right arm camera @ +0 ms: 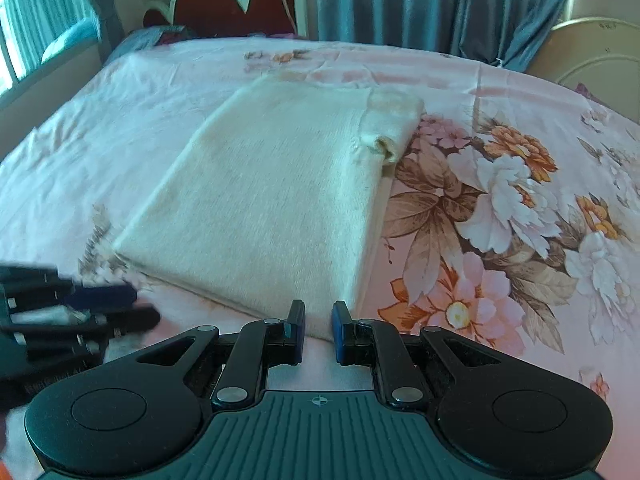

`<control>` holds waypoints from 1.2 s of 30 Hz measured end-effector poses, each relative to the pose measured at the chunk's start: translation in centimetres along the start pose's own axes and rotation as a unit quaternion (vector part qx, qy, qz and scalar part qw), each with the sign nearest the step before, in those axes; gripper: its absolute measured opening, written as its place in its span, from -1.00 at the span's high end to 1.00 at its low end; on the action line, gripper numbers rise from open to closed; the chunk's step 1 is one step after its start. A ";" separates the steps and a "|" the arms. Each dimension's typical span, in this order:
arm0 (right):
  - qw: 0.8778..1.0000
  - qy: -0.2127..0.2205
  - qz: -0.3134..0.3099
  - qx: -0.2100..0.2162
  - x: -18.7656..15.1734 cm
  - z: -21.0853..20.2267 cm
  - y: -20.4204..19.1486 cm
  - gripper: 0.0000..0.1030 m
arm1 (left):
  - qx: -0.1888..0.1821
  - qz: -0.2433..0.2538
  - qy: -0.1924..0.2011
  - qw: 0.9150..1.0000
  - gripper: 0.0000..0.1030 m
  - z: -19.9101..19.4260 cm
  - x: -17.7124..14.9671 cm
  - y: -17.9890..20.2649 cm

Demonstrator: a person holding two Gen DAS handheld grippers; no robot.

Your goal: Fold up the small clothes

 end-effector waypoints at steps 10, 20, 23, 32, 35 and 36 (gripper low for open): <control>0.998 0.054 0.032 0.010 -6.9 -8.8 0.3 0.75 | 0.002 -0.031 0.074 0.997 -0.43 -7.9 -3.8 2.5; 0.987 0.148 0.057 -0.019 -10.3 -15.7 -0.6 -1.00 | 0.049 -0.037 0.188 0.980 -0.99 -16.5 -6.4 6.4; 0.985 0.158 0.067 -0.030 -11.3 -16.7 -0.8 -1.00 | 0.062 -0.025 0.175 0.982 -0.99 -17.5 -7.0 7.2; 0.981 0.173 0.076 -0.048 -14.2 -19.7 -1.9 -1.00 | 0.046 -0.012 0.194 0.980 -0.99 -20.5 -8.8 8.2; 0.980 0.177 0.073 -0.051 -14.6 -20.2 -2.2 -1.00 | 0.049 -0.017 0.197 0.979 -0.99 -20.9 -9.1 8.2; 0.980 0.177 0.072 -0.051 -14.7 -20.4 -2.2 -1.00 | 0.049 -0.019 0.197 0.979 -0.99 -21.0 -9.2 8.1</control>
Point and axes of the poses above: each gripper's, at about its wrist camera, not at the fingertips, and z roughly the way its jaws point, y to its right, x to its top, the point moved 5 cm from there along z, roughly the way its jaws point, and after that the axes turned 14 degrees about -y, right-handed, at the moved point
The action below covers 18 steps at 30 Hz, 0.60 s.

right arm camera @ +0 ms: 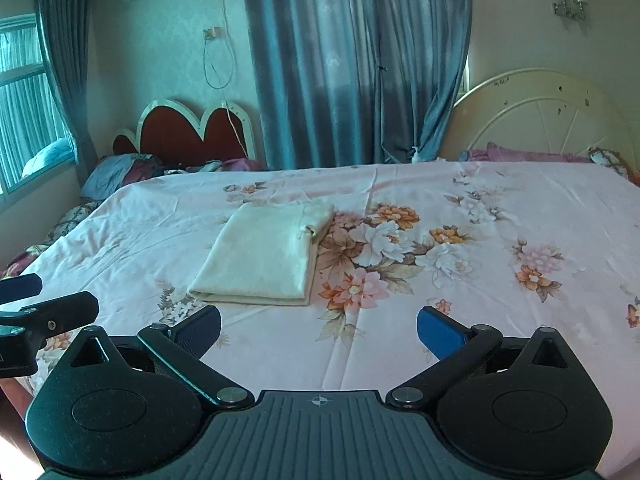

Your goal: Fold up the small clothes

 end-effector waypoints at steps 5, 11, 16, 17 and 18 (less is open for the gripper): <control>1.000 0.003 -0.003 0.000 0.1 -0.6 0.2 -1.00 | -0.001 -0.004 -0.001 1.000 -0.99 0.1 -0.1 0.1; 1.000 0.005 -0.006 -0.003 0.2 -1.5 0.8 -1.00 | -0.003 0.000 0.006 1.000 -0.99 0.1 0.1 0.6; 1.000 0.006 -0.006 -0.004 0.5 -1.7 1.0 -1.00 | -0.008 0.004 0.004 1.000 -0.99 0.3 0.3 1.0; 1.000 0.007 -0.006 -0.004 0.5 -1.7 1.0 -1.00 | -0.009 0.005 0.004 1.000 -0.99 0.3 0.3 1.0; 1.000 0.007 -0.007 -0.003 0.6 -1.6 1.0 -1.00 | -0.008 0.007 0.005 1.000 -0.99 0.3 0.3 1.1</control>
Point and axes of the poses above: each gripper's, at about its wrist camera, not at the fingertips, and z roughly the way its jaws point, y to its right, x to its top, the point moved 5 cm from there along z, roughly the way its jaws point, and after that the axes turned 14 degrees about -y, right-handed, at the moved point
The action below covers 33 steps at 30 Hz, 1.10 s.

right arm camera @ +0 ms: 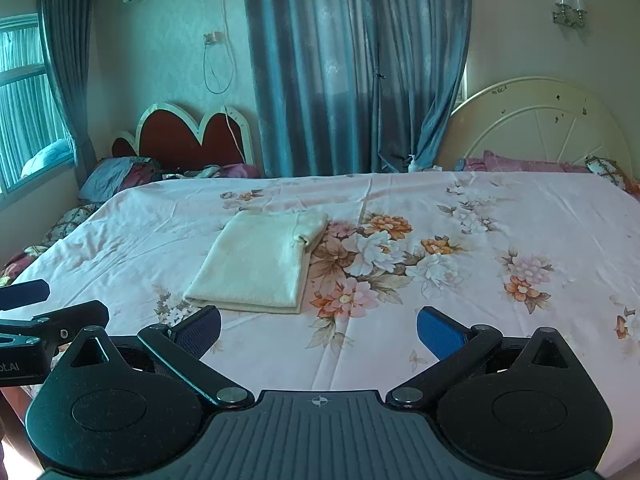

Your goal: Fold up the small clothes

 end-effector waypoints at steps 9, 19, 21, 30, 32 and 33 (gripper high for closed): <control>1.000 0.000 -0.003 0.003 0.7 0.1 0.1 -1.00 | 0.006 0.000 -0.001 1.000 -0.99 0.3 0.2 -0.2; 1.000 0.002 -0.004 0.007 1.2 0.4 0.2 -1.00 | 0.009 0.002 0.000 1.000 -0.99 0.4 0.2 -0.4; 1.000 0.002 -0.005 0.008 1.2 0.4 0.2 -1.00 | 0.009 0.001 0.000 1.000 -0.99 0.4 0.2 -0.4; 1.000 0.006 -0.006 0.011 1.5 0.2 0.3 -1.00 | 0.014 -0.003 0.004 1.000 -0.99 0.6 0.4 -0.5; 1.000 0.006 -0.006 0.011 1.6 0.1 0.3 -1.00 | 0.013 -0.003 0.004 1.000 -0.99 0.6 0.4 -0.6; 1.000 0.006 -0.006 0.011 1.5 0.2 0.3 -1.00 | 0.013 -0.003 0.004 1.000 -0.99 0.6 0.4 -0.6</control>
Point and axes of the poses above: each gripper's, at about its wrist camera, not at the fingertips, and z roughly the way its jaws point, y to its right, x to its top, the point moved 5 cm from there along z, roughly the way its jaws point, and after that the axes turned 14 degrees about -y, right-handed, at the moved point
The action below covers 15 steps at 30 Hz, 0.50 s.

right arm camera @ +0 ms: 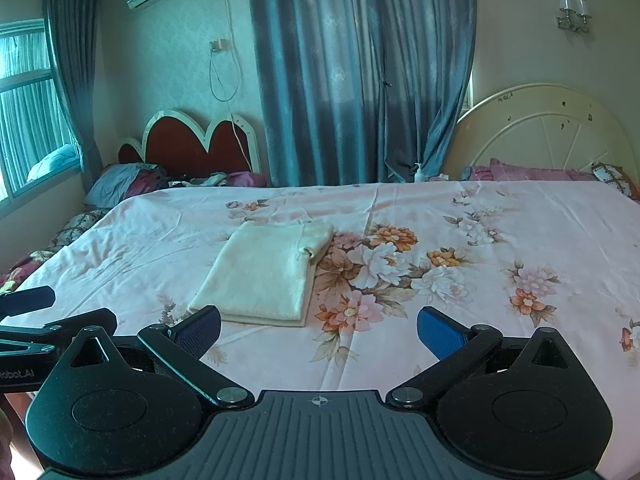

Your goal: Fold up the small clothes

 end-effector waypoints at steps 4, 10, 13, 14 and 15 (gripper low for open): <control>1.000 -0.001 0.001 -0.001 0.1 -0.1 0.1 -1.00 | 0.000 0.001 0.000 1.000 -0.99 0.0 0.0 0.0; 1.000 -0.001 0.000 0.000 0.0 -0.1 0.2 -1.00 | 0.001 0.004 0.000 1.000 -0.99 -0.1 0.0 0.6; 1.000 -0.001 0.000 -0.001 0.1 -0.1 0.1 -1.00 | 0.001 0.002 0.000 1.000 -0.99 -0.1 0.0 0.6; 1.000 0.000 0.001 0.000 0.0 -0.1 0.1 -1.00 | 0.001 0.003 0.000 1.000 -0.99 0.0 0.0 0.6; 1.000 0.000 0.000 0.001 0.1 -0.1 0.1 -1.00 | 0.000 0.003 0.000 1.000 -0.99 0.0 0.0 0.6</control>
Point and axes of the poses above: each gripper's, at about its wrist camera, not at the fingertips, and z roughly the way its jaws point, y to its right, x to its top, the point moved 5 cm from there along z, roughly the way its jaws point, and after that the axes turned 14 degrees about -y, right-handed, at the moved point
